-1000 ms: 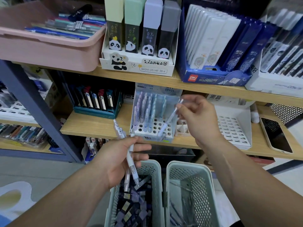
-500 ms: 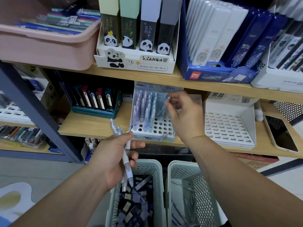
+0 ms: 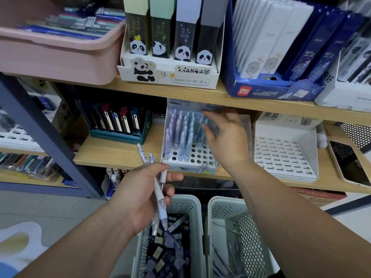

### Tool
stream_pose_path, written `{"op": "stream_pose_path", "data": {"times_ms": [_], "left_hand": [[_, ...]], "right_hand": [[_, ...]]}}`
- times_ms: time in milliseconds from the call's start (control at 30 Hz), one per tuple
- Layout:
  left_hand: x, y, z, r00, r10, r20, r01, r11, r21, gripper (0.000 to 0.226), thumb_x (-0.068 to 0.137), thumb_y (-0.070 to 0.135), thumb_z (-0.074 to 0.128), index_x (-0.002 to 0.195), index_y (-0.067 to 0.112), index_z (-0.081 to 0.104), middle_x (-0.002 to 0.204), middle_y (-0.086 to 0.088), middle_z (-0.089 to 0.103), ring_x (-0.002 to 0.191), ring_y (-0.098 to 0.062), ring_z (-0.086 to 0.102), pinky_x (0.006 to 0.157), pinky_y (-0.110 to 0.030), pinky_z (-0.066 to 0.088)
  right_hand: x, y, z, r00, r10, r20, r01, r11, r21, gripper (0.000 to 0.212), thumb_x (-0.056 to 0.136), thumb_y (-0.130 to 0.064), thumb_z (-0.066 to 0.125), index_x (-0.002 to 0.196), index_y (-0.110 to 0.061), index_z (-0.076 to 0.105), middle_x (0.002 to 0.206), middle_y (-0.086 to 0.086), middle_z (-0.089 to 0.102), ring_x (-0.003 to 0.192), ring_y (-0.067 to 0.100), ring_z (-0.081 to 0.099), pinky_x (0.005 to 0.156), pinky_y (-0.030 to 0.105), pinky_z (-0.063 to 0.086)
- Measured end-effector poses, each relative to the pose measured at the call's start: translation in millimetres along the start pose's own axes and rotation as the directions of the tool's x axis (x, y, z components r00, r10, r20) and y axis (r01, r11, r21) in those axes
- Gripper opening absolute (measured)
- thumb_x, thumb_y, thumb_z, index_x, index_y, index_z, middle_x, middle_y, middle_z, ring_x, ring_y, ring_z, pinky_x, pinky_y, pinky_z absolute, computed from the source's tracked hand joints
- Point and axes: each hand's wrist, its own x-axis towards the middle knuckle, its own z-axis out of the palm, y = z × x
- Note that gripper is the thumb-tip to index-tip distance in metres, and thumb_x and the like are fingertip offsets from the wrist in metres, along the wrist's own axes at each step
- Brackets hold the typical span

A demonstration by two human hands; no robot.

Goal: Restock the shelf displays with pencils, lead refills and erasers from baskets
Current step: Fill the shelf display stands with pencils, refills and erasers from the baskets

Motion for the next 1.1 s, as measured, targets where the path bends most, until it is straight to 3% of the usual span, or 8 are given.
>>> {"op": "stream_pose_path", "data": {"times_ms": [200,300,433,500,567,633,867,1100], "left_hand": [[-4,1,3,0.999,0.01,0.042,-0.01,1.0,-0.001,0.02,0.096,0.013,0.059,0.114,0.004,0.058,0.09,-0.018,0.074,0.047,-0.018,0.048,0.042,-0.026,0.041],[-4,0,3,0.998,0.024,0.061,-0.024,1.0,-0.012,0.02,0.095,0.013,0.062,0.113,0.004,0.061,0.094,-0.019,0.074,0.049,-0.019,0.053,0.046,-0.028,0.045],[-5,0,4,0.995,0.044,0.093,-0.042,0.999,-0.023,0.027,0.095,0.016,0.062,0.119,0.003,0.064,0.1,-0.018,0.076,0.056,-0.019,0.062,0.053,-0.029,0.054],[-6,1,6,0.993,0.049,0.104,-0.047,0.999,-0.025,0.028,0.095,0.018,0.062,0.118,0.003,0.067,0.1,-0.017,0.076,0.057,-0.018,0.063,0.053,-0.028,0.053],[-8,2,9,0.992,0.052,0.115,-0.05,0.999,-0.017,0.028,0.094,0.018,0.063,0.116,0.003,0.068,0.099,-0.017,0.076,0.057,-0.018,0.061,0.052,-0.027,0.049],[-9,2,12,0.989,0.051,0.141,-0.049,0.999,-0.016,0.028,0.093,0.018,0.063,0.116,0.001,0.068,0.098,-0.019,0.075,0.057,-0.018,0.06,0.05,-0.026,0.046],[-12,1,16,0.987,0.036,0.157,-0.046,0.997,0.058,0.031,0.095,0.018,0.061,0.12,0.001,0.064,0.097,-0.02,0.075,0.06,-0.021,0.064,0.054,-0.029,0.051],[-7,-4,6,0.996,-0.022,0.084,0.011,0.991,0.131,0.035,0.093,0.024,0.065,0.12,0.002,0.065,0.083,-0.014,0.073,0.049,-0.015,0.047,0.04,-0.021,0.032]], "right_hand": [[0,5,1,0.99,0.014,0.142,-0.007,0.999,-0.053,0.046,0.093,-0.023,0.065,0.138,-0.034,0.06,0.123,0.004,0.053,0.114,0.024,0.058,0.091,0.039,0.055],[-1,-1,-4,0.992,0.043,0.122,-0.038,0.999,-0.037,0.044,0.094,-0.024,0.064,0.137,-0.032,0.06,0.125,0.004,0.053,0.107,0.026,0.061,0.089,0.034,0.053],[-6,-15,-15,0.996,0.04,0.076,-0.051,0.988,0.144,0.015,0.092,-0.027,0.066,0.105,-0.023,0.073,0.102,-0.006,0.063,0.078,0.011,0.059,0.075,0.029,0.049],[-10,-27,-25,0.958,0.127,0.257,-0.208,0.925,0.317,0.014,0.094,-0.032,0.069,0.086,-0.021,0.074,0.077,-0.002,0.063,0.067,0.006,0.054,0.067,0.028,0.046],[-17,-40,-36,0.855,0.155,0.495,-0.405,0.796,0.45,0.018,0.092,-0.032,0.072,0.086,-0.016,0.075,0.078,0.015,0.066,0.065,0.009,0.054,0.064,0.026,0.047],[-26,-49,-41,0.778,0.108,0.619,-0.505,0.693,0.514,0.014,0.088,-0.025,0.076,0.088,-0.011,0.076,0.082,0.017,0.07,0.068,0.011,0.058,0.063,0.022,0.048],[-29,-45,-46,0.773,0.225,0.593,-0.602,0.557,0.573,0.013,0.094,-0.017,0.069,0.092,-0.004,0.072,0.072,0.002,0.068,0.067,0.01,0.061,0.055,0.023,0.044],[-25,-45,-44,0.744,0.348,0.571,-0.668,0.358,0.652,0.012,0.098,-0.011,0.061,0.1,-0.005,0.072,0.079,0.013,0.068,0.064,0.014,0.062,0.055,0.023,0.048]]}}
